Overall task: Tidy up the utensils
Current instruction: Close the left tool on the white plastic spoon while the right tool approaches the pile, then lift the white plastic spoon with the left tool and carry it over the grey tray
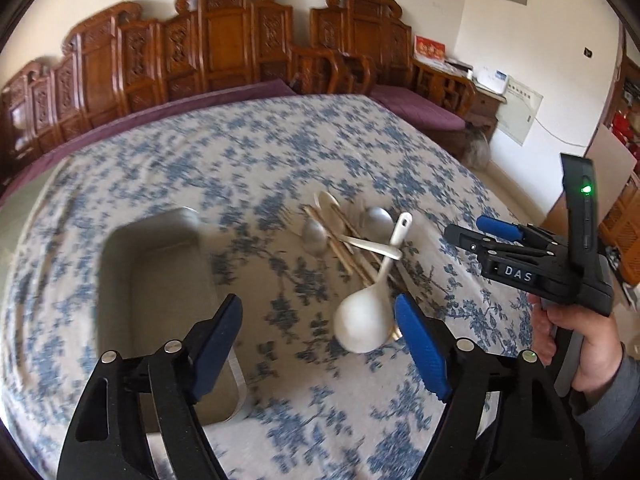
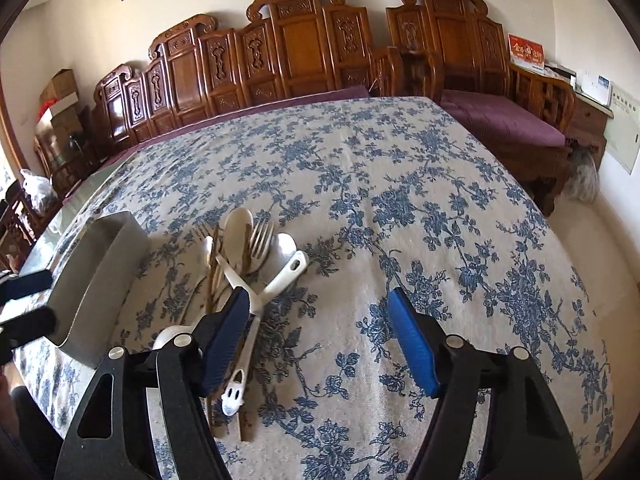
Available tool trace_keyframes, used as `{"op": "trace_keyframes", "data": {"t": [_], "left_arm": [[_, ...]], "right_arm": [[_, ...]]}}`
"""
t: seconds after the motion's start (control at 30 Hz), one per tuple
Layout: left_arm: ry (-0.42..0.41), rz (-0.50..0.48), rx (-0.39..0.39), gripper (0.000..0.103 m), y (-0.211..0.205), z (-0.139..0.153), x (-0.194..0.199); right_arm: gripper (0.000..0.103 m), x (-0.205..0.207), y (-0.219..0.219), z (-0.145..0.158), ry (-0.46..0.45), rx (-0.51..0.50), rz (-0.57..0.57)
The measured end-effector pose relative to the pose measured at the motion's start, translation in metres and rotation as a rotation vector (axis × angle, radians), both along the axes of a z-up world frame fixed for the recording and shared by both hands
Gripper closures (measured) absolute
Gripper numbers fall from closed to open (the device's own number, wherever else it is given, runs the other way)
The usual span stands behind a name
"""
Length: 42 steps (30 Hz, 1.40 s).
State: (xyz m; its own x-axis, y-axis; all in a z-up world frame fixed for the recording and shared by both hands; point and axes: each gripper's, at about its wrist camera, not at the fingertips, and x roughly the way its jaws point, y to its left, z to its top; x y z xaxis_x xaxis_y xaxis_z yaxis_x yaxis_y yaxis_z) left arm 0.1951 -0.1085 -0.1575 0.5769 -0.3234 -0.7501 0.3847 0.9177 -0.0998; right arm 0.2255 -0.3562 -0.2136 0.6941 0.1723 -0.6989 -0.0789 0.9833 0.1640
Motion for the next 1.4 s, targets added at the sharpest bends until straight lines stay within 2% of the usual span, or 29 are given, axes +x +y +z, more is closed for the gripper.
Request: {"op": "trace_keyframes", "data": {"t": [0.33,0.4,0.5,0.6,0.73,0.93,1.0,1.27,1.33,1.4], "left_arm": [[0.114,-0.086,0.001,0.048,-0.039,-0.054,0.036],[0.140,-0.091,0.001,0.055,-0.040,-0.063,0.040],[0.180,-0.104,-0.045,0.056,-0.041,-0.070,0.043],[0.224,-0.132,-0.055,0.056,-0.046,-0.076,0.042],[0.228,-0.140,-0.060,0.058,-0.049,-0.075,0.037],[0.245,-0.157,-0.134,0.077,-0.050,-0.060,0.024],[0.257,-0.170,-0.166,0.086,-0.052,-0.056,0.019],[0.268,-0.186,-0.171,0.087,-0.077,-0.059,0.012],[0.271,-0.185,-0.178,0.090,-0.079,-0.059,0.012],[0.273,-0.197,-0.195,0.099,-0.082,-0.054,0.008]], "right_arm": [[0.029,0.003,-0.011,-0.004,0.010,0.028,-0.010],[0.029,0.003,-0.011,-0.003,0.011,0.033,-0.011],[0.029,0.003,-0.011,-0.002,0.007,0.043,-0.008],[0.029,0.003,-0.011,0.000,0.007,0.051,-0.007],[0.029,0.003,-0.013,0.000,0.007,0.059,-0.014],[0.029,0.001,-0.015,0.004,-0.004,0.064,-0.020],[0.029,0.001,-0.015,0.005,-0.004,0.065,-0.024],[0.029,-0.002,-0.022,0.008,-0.014,0.074,-0.041],[0.029,-0.002,-0.024,0.009,-0.014,0.080,-0.044],[0.029,-0.001,-0.026,0.009,-0.015,0.082,-0.048]]}}
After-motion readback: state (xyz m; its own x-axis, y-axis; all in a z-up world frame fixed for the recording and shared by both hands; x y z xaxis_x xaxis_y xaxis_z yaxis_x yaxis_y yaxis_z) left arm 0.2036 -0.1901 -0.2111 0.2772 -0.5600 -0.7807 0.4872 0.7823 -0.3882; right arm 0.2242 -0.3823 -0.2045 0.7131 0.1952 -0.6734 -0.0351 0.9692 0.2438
